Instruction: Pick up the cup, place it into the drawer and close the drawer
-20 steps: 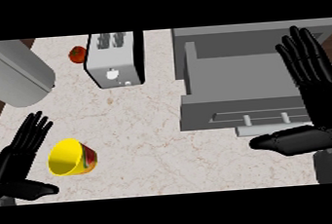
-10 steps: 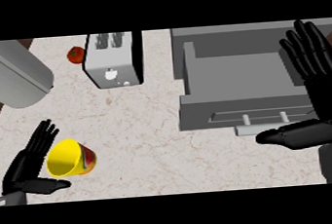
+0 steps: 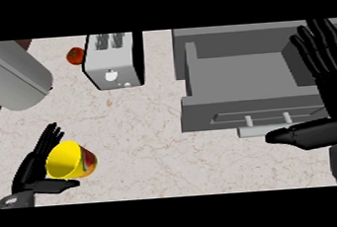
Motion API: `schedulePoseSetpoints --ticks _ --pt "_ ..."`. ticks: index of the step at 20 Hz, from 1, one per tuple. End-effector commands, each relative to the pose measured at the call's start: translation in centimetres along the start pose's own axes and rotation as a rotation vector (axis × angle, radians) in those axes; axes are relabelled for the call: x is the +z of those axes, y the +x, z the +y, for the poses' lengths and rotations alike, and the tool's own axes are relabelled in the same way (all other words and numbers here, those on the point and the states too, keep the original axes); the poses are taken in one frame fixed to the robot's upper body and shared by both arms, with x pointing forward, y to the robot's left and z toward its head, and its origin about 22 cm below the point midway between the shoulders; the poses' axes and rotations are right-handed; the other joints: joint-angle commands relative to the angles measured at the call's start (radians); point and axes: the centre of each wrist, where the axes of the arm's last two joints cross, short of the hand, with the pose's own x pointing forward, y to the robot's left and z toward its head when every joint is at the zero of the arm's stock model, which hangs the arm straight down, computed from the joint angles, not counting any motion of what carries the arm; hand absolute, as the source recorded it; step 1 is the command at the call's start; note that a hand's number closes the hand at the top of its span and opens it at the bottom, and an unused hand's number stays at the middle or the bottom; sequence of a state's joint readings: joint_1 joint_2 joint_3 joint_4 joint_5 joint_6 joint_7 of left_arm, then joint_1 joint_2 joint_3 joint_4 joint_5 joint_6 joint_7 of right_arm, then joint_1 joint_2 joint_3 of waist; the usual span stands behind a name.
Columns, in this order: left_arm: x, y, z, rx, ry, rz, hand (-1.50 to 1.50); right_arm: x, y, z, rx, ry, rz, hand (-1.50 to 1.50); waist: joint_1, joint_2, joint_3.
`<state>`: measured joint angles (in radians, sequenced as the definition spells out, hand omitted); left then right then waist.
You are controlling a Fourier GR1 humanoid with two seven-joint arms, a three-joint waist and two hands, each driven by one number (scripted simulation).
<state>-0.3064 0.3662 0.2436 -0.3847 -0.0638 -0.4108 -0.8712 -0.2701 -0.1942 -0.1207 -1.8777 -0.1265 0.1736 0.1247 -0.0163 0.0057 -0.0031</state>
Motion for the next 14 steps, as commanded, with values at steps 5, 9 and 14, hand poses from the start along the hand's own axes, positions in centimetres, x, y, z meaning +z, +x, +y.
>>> schedulePoseSetpoints --ticks 5,9,14 --pt "-0.7 -1.3 -2.2 0.085 -0.050 -0.107 -1.50 -0.3 -0.2 -0.1 0.008 -0.003 0.009 -1.50 -0.005 0.004 -0.001" --pt "-1.9 -0.6 -2.0 0.082 -0.063 -0.129 -1.50 0.5 0.5 0.1 -0.004 0.015 0.018 -1.50 -0.014 0.003 -0.002" --pt "0.4 -2.3 -2.8 0.123 -0.101 -0.131 -1.50 0.0 0.3 -0.1 0.002 0.000 -0.003 -1.50 -0.003 0.002 -0.001"
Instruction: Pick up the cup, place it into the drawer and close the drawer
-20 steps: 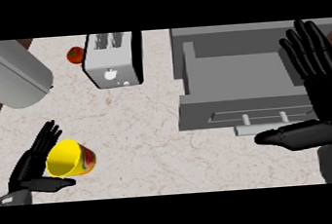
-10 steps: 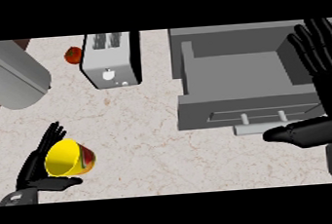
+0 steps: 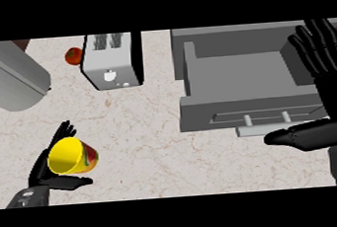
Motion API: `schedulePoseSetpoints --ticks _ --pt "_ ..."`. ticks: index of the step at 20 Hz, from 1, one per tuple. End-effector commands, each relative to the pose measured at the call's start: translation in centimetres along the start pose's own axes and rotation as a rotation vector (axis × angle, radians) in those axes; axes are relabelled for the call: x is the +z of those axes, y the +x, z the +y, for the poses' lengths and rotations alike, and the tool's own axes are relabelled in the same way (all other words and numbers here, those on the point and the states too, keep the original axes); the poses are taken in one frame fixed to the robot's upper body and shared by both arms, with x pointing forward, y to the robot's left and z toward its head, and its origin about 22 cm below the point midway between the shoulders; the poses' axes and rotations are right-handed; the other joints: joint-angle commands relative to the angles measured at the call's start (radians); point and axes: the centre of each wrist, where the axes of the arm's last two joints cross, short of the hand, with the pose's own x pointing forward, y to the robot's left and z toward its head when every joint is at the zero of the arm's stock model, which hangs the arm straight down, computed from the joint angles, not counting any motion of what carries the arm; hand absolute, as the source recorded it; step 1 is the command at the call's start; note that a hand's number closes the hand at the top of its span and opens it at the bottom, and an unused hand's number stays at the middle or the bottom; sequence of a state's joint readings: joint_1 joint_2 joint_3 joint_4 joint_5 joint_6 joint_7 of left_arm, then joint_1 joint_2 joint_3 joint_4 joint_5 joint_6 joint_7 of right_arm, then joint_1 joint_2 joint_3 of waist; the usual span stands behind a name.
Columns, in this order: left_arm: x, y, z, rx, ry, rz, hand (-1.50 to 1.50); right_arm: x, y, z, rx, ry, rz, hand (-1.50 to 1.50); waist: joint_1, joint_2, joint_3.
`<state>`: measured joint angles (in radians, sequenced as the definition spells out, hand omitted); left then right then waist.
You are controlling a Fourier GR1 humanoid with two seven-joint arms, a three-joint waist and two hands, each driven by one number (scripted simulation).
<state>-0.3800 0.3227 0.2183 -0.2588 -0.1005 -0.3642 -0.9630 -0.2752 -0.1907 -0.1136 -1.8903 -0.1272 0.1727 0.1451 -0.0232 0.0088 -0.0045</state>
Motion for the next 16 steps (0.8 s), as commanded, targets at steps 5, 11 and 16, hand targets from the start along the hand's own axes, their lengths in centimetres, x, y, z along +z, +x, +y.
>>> schedulePoseSetpoints --ticks 5,11,16 --pt "-0.1 -1.7 -3.7 0.203 -0.122 -0.086 -1.50 -1.0 -0.1 0.0 0.014 -0.014 0.017 -1.50 0.006 0.003 -0.001" --pt "-1.7 0.2 -1.9 0.136 -0.127 -0.261 1.50 0.5 -0.2 -1.9 0.023 0.010 0.009 -1.50 -0.004 0.000 0.000" --pt "-2.6 0.2 -3.3 -0.059 0.019 -0.379 1.50 -0.6 -1.2 -1.5 0.013 -0.014 -0.005 -1.50 0.011 0.004 0.001"
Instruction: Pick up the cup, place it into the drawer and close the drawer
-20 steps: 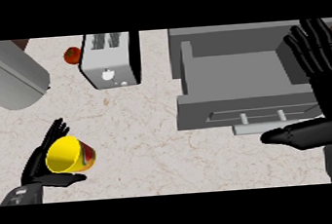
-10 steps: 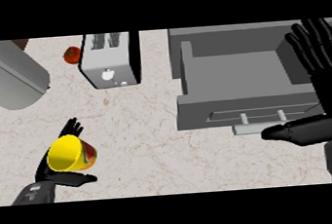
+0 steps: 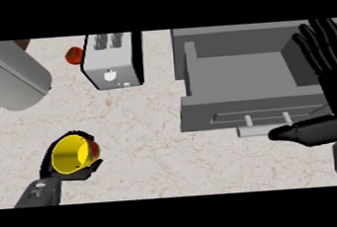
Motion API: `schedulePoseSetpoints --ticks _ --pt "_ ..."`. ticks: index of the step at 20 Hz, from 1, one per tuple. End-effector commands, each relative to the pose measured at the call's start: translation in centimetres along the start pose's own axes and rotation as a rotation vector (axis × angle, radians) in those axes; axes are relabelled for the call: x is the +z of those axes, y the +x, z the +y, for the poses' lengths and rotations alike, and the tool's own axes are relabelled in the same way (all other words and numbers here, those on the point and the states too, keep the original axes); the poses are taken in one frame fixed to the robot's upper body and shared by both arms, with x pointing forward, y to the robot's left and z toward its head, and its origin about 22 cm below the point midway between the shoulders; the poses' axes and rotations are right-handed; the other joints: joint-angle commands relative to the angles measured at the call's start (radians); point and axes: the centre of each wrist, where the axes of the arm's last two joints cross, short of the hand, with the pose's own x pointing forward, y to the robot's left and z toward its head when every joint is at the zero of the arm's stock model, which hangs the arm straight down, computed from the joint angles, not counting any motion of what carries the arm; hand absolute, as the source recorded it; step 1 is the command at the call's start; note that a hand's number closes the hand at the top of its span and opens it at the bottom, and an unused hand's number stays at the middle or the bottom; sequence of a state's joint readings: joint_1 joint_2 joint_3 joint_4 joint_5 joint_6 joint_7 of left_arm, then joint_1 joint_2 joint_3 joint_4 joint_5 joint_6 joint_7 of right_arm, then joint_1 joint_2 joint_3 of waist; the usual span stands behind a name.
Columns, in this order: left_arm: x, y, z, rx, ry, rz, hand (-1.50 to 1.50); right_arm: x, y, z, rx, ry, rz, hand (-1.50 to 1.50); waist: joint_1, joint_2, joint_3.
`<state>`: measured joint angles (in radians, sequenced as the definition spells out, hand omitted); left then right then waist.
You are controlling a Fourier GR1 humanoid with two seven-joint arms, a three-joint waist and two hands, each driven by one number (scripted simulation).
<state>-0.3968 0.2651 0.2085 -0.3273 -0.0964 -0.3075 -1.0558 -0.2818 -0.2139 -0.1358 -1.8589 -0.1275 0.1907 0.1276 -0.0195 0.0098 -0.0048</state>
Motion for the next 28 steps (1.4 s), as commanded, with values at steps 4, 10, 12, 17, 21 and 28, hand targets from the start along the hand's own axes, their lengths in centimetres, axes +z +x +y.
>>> schedulePoseSetpoints --ticks 4,10,12,17,21,28 --pt "-2.0 0.2 -1.9 0.196 -0.021 -0.285 1.50 0.2 -0.8 0.6 -0.008 0.003 0.002 -1.50 0.007 -0.004 0.001" --pt "-6.1 1.2 -4.8 0.107 0.300 -0.332 1.50 -0.4 0.7 -0.6 -0.014 -0.019 -0.004 -1.50 0.001 -0.006 0.002" --pt "-7.0 1.3 -6.1 0.141 0.236 -0.364 1.50 -0.2 0.4 -0.8 0.006 -0.014 0.016 -1.50 0.002 -0.006 0.003" --pt "-12.4 4.9 -7.4 0.120 0.107 -0.386 1.50 1.3 0.0 1.1 -0.002 -0.016 0.006 -1.50 0.009 -0.011 0.004" --pt "-17.2 10.2 -10.4 0.121 0.030 -0.446 1.50 0.3 -0.7 -0.9 0.021 -0.045 0.002 -1.50 0.035 -0.019 0.007" --pt "-22.2 18.5 -16.5 0.120 -0.067 -0.419 1.50 0.2 -0.3 -1.7 0.010 -0.045 0.013 -1.50 0.025 -0.018 0.006"
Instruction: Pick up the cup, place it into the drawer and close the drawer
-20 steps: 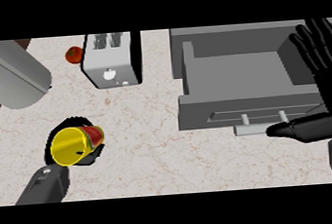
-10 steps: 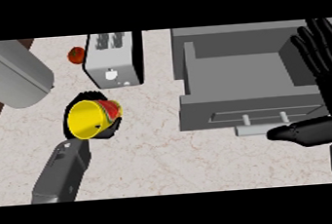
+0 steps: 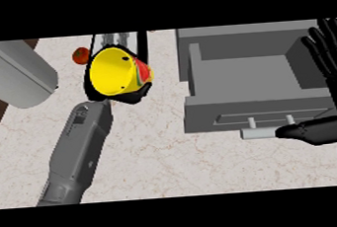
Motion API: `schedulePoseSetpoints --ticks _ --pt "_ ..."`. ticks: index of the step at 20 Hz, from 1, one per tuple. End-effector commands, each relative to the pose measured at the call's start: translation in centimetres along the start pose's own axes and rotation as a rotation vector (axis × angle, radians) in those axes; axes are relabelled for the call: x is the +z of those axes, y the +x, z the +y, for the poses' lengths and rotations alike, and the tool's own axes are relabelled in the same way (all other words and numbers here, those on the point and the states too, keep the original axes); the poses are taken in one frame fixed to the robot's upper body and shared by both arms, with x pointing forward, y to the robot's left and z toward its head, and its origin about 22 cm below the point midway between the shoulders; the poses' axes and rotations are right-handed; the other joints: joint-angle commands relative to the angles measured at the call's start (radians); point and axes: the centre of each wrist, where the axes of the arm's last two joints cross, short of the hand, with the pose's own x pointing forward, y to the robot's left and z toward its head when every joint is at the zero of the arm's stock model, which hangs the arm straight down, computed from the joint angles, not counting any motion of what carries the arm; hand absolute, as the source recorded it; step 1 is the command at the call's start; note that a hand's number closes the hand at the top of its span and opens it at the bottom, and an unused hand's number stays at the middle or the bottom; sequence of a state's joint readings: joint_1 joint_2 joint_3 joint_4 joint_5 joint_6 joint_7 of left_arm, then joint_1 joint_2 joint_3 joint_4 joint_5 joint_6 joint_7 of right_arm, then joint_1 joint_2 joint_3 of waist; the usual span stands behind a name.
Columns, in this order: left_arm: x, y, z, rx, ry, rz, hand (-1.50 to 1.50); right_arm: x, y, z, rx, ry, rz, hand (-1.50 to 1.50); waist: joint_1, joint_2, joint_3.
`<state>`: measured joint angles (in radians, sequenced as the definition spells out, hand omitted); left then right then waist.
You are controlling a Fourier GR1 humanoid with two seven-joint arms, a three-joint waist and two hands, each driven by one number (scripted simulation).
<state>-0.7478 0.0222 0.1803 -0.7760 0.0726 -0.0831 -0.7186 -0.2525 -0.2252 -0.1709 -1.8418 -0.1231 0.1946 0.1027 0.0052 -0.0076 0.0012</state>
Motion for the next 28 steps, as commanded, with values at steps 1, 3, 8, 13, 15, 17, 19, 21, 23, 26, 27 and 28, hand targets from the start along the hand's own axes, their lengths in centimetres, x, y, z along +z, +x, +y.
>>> schedulePoseSetpoints --ticks 1,3,8,13,15,17,19,21,23,26,27,28 --pt "-5.6 3.8 -3.7 -0.011 -0.056 -0.018 1.50 -0.8 0.9 0.9 -0.006 -0.003 -0.005 -1.50 -0.005 0.003 -0.001" --pt "-6.7 5.2 -4.8 -0.014 -0.051 0.019 1.50 0.4 0.7 -0.5 0.011 0.022 0.007 -1.50 -0.008 0.003 -0.001" --pt "-9.5 6.7 -10.0 -0.083 -0.069 0.035 1.50 -0.2 0.1 -0.5 -0.004 -0.012 -0.008 -1.50 -0.026 0.008 -0.001" --pt "-13.2 8.3 -12.9 -0.138 -0.062 0.156 1.50 -0.5 -1.9 0.4 0.002 0.014 -0.018 -1.50 -0.041 0.016 0.000" --pt "-13.3 7.6 -13.4 -0.172 -0.046 0.214 1.50 -1.6 -0.2 0.2 -0.011 0.025 -0.032 -1.50 -0.064 0.020 0.000" --pt "-14.0 8.1 -14.6 -0.217 -0.033 0.231 1.50 -1.5 -0.9 1.0 -0.017 0.030 -0.035 -1.50 -0.077 0.023 0.001" --pt "-12.5 5.7 -13.5 -0.260 -0.023 0.273 1.50 -2.4 0.1 1.5 -0.021 0.055 -0.047 -1.50 -0.097 0.030 0.000" --pt "-12.9 5.9 -13.8 -0.285 -0.030 0.324 1.50 -1.9 -0.5 0.5 -0.014 0.042 -0.030 -1.50 -0.094 0.028 0.001" --pt "-12.2 5.0 -13.6 -0.299 -0.073 0.370 1.50 -1.9 -1.0 1.5 -0.025 0.067 -0.050 -1.50 -0.120 0.036 0.001" --pt "-11.1 3.6 -13.0 -0.331 -0.157 0.442 1.50 -2.7 0.4 0.9 -0.027 0.089 -0.084 -1.50 -0.130 0.042 0.001" --pt "-11.8 4.4 -13.8 -0.355 -0.182 0.448 1.50 -2.6 0.4 3.0 -0.034 0.105 -0.068 -1.50 -0.157 0.042 0.001" --pt "-11.4 4.0 -13.6 -0.350 -0.194 0.458 1.50 -2.5 0.1 1.1 -0.041 0.094 -0.076 -1.50 -0.163 0.044 0.002"
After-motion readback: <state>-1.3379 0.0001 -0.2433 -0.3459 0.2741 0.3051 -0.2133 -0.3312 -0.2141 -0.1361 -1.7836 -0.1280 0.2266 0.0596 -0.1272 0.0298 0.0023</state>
